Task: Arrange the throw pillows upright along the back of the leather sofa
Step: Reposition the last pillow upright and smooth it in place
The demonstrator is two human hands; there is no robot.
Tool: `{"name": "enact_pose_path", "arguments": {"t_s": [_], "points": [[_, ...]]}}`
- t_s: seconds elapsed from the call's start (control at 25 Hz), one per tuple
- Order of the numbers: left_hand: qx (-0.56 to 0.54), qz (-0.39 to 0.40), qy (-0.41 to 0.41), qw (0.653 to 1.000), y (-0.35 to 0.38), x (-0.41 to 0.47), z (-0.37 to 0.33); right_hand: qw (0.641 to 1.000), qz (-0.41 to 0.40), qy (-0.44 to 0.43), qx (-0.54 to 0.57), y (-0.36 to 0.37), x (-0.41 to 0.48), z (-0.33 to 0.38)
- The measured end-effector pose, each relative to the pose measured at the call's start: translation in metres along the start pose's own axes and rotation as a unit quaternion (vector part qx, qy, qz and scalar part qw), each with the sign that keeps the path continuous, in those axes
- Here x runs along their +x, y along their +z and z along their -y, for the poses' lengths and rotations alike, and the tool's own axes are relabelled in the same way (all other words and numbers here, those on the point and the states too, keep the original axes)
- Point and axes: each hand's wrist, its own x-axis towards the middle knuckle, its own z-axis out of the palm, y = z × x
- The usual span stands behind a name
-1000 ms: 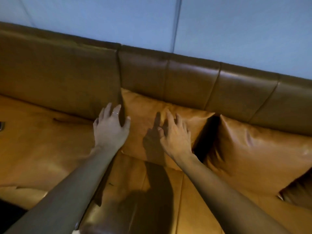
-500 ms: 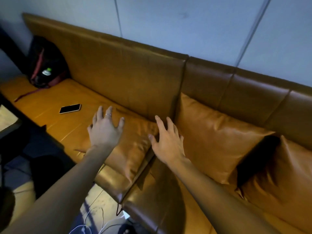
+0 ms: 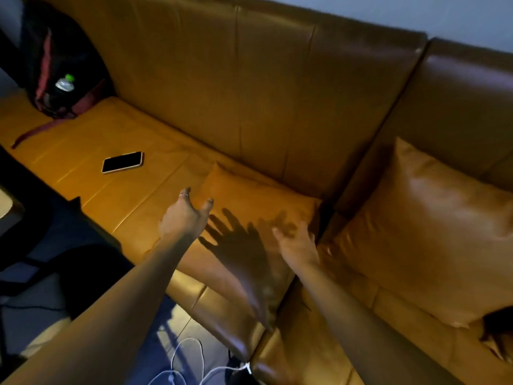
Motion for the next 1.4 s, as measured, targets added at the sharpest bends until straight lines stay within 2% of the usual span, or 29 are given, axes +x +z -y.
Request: {"name": "enact_pose_path", "arguments": {"t_s": [0.2, 0.36, 0.48, 0.6, 0.72, 0.8, 0.96, 1.08, 1.16, 1.24, 1.4], "points": [[-0.072, 0.129, -0.063, 0.987, 0.054, 0.081, 0.026, 0.988, -0.016, 0.123, 0.090, 0.027, 0.063, -0.015], [-0.047, 0.209, -0.040, 0.976, 0.076, 0.124, 0.030, 0.970, 0.000, 0.168, 0.177, 0.034, 0.099, -0.019], [-0.041, 0.237, -0.022, 0.970, 0.079, 0.143, 0.028, 0.956, -0.008, 0.192, 0.224, 0.035, 0.113, -0.017], [-0.077, 0.229, -0.019, 0.970, 0.078, 0.149, 0.022, 0.953, -0.021, 0.181, 0.241, 0.034, 0.114, -0.016], [-0.195, 0.216, -0.076, 0.954, 0.064, 0.145, 0.011, 0.950, -0.045, 0.158, 0.264, 0.030, 0.102, -0.006], [-0.253, 0.195, -0.084, 0.944, 0.052, 0.139, -0.002, 0.945, -0.072, 0.134, 0.289, 0.019, 0.093, 0.006], [-0.351, 0.101, -0.046, 0.930, 0.020, 0.131, -0.051, 0.930, -0.112, 0.051, 0.347, -0.019, 0.077, 0.038], [-0.396, 0.071, -0.015, 0.915, -0.007, 0.133, -0.092, 0.908, -0.121, -0.028, 0.399, -0.050, 0.065, 0.063], [-0.406, 0.063, 0.000, 0.912, -0.016, 0.137, -0.113, 0.898, -0.117, -0.049, 0.422, -0.066, 0.062, 0.071], [-0.406, 0.087, -0.007, 0.910, -0.015, 0.144, -0.128, 0.890, -0.123, -0.038, 0.437, -0.079, 0.066, 0.070], [-0.349, 0.200, -0.031, 0.915, 0.012, 0.146, -0.144, 0.896, -0.130, 0.017, 0.423, -0.084, 0.086, 0.061]]}}
